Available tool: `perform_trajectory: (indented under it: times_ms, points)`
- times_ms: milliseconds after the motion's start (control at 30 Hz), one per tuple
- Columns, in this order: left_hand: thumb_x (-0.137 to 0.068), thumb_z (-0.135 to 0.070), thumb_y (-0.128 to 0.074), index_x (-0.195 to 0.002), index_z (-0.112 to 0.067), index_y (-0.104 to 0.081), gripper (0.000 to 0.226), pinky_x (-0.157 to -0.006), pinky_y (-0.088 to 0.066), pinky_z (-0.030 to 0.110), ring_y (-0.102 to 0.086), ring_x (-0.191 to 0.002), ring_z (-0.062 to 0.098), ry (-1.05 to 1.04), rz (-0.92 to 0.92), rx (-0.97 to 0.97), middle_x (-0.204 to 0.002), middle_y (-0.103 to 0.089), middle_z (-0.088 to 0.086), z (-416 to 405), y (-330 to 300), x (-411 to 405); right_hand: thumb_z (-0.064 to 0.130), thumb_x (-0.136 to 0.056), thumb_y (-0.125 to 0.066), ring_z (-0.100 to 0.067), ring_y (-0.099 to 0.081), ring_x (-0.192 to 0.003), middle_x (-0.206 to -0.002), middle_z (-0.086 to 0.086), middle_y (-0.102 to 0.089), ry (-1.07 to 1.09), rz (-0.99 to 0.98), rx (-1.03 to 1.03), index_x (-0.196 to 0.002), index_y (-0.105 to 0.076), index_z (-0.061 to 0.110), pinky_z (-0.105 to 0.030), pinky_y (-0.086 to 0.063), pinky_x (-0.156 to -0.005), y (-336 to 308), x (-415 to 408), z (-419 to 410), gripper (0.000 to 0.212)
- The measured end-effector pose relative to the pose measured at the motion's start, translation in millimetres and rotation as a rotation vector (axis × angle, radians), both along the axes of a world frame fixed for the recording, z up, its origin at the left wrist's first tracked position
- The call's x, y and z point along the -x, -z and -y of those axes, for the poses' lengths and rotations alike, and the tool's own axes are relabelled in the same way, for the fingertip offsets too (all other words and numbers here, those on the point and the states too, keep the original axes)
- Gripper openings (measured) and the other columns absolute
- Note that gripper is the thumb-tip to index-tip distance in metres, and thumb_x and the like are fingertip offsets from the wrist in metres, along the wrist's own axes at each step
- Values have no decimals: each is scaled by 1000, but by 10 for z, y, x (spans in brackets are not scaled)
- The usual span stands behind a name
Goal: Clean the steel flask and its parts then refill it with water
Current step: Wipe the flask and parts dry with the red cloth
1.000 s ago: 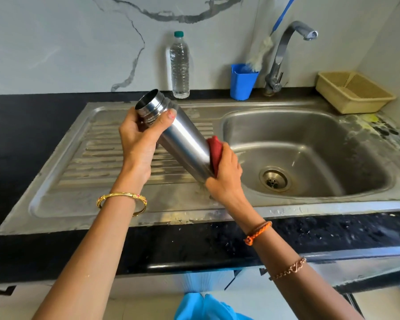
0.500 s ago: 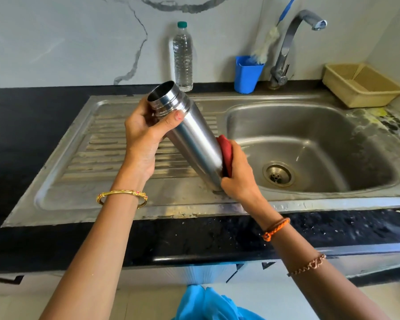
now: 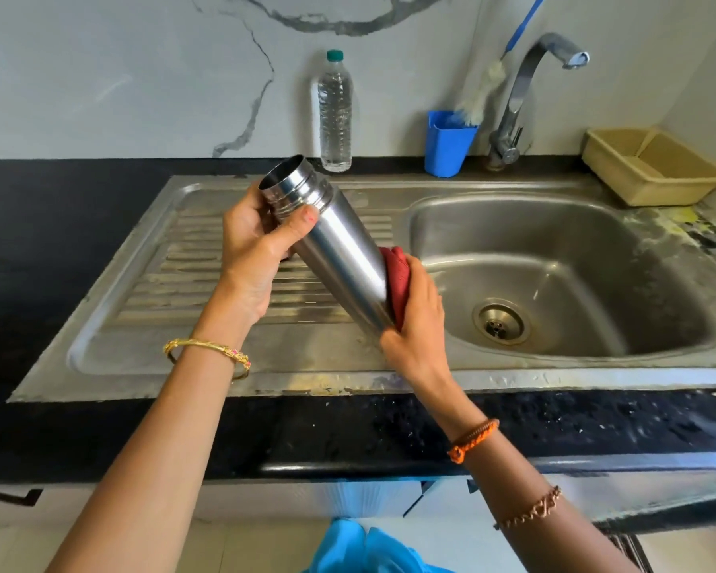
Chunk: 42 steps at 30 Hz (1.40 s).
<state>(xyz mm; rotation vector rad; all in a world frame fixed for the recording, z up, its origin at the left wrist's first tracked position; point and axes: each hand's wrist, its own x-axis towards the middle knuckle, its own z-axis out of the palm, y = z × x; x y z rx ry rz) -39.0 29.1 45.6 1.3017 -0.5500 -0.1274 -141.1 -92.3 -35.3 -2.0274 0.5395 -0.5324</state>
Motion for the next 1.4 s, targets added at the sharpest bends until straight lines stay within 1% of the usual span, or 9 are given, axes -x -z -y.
perform_trajectory:
  times_ms: [100,233,400,533,733,933,1133,1233,1400]
  points:
    - [-59,-23,-76,-96,-23,-59,41,-84,-49,34,-60,-89,9,-58,65,5,-88,-66,-10,124,-7,35,1,-65,-60,-33,-32,-130,-140,-6,-36,-31,91,-48,-143,-24,20,-58,-28,-106,-269,-152,-68,88]
    - [-65,-17,-77,-99,-22,-58,39,-85,-49,39,-61,-89,14,-64,10,27,-88,-68,-8,186,18,-36,3,-60,-48,-28,-33,-132,-142,-7,-39,-158,329,108,-142,-30,13,-54,-27,-108,-686,-309,-156,84]
    - [-84,0,-58,-95,-17,-57,20,-77,-53,29,-64,-78,1,-72,-76,64,-76,-70,-14,103,146,-22,11,-56,-46,-33,-18,-139,-149,-3,-26,-72,181,226,-143,-26,27,-59,-18,-110,-394,-235,-106,91]
    - [-72,-10,-63,-98,-21,-57,29,-85,-51,32,-63,-86,0,-61,-8,56,-82,-70,-17,-5,71,-63,8,-56,-47,-33,-26,-133,-145,-8,-29,21,-4,-43,-143,-24,29,-54,-22,-110,-38,-130,33,93]
    - [-61,-25,-74,-101,-26,-55,44,-87,-49,32,-60,-89,6,-4,86,-28,-88,-67,-15,49,-37,-32,4,-61,-53,-20,-36,-127,-139,-4,-39,-86,248,-25,-144,-28,21,-48,-32,-107,-401,-199,-114,88]
    - [-71,-14,-65,-106,-16,-52,37,-95,-44,35,-58,-99,14,75,-57,10,-101,-62,0,48,-8,2,45,-50,-46,-23,-28,-128,-146,5,-30,-62,131,115,-142,-15,46,-40,-28,-99,-271,-116,-151,97]
    - [-66,-33,-72,-99,-20,-54,40,-88,-47,23,-61,-90,4,-107,-66,87,-95,-63,-3,198,35,137,24,-52,-47,-24,-24,-129,-144,4,-28,21,40,-221,-139,-24,49,-54,-22,-107,-181,-59,-143,94]
    - [-62,-43,-72,-101,-16,-58,49,-89,-47,26,-61,-96,12,-80,-35,28,-105,-63,8,216,-17,110,21,-53,-47,-15,-30,-127,-139,4,-35,-100,205,-163,-139,-29,42,-52,-26,-107,-576,-170,-194,90]
    - [-70,-22,-74,-100,-18,-60,34,-77,-47,19,-63,-85,3,-40,-51,29,-87,-69,-12,103,-48,36,16,-53,-51,-16,-35,-124,-133,7,-42,-267,272,-57,-137,-34,35,-49,-31,-104,-723,-271,-111,89]
